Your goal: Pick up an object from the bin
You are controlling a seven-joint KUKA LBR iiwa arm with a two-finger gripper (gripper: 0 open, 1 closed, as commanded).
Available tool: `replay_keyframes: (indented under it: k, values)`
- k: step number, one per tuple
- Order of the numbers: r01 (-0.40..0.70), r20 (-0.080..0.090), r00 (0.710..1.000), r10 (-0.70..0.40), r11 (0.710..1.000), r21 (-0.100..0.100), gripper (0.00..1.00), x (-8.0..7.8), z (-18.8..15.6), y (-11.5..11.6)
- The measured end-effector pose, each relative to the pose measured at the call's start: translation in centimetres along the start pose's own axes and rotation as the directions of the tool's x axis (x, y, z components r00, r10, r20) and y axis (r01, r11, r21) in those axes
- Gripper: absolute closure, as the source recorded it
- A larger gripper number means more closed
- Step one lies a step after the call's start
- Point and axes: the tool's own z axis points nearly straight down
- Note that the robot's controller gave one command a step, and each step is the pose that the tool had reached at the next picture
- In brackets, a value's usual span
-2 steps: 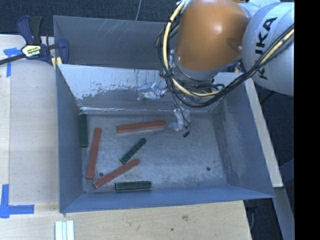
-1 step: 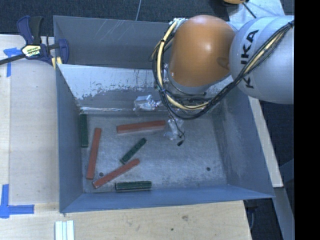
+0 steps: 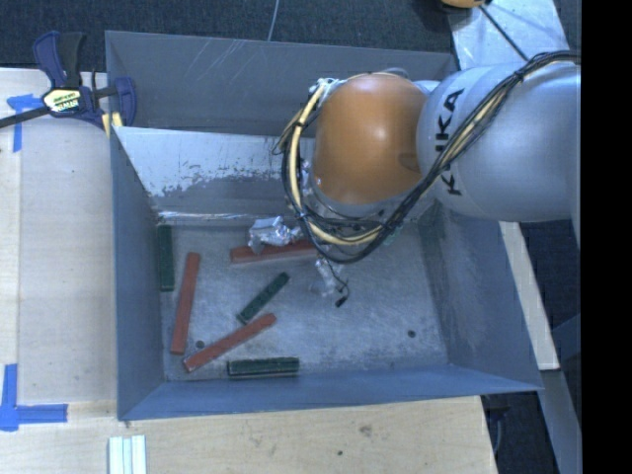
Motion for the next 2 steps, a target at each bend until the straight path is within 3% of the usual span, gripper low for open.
replay_keyframes:
  k: [1, 2]
  values:
    - [0.260, -0.003, 0.966, -0.260, 0.966, -0.006, 1.00, -1.14, 5.92, 0.79]
    - [0.259, -0.003, 0.966, -0.259, 0.966, -0.006, 1.00, -1.14, 5.91, 0.78]
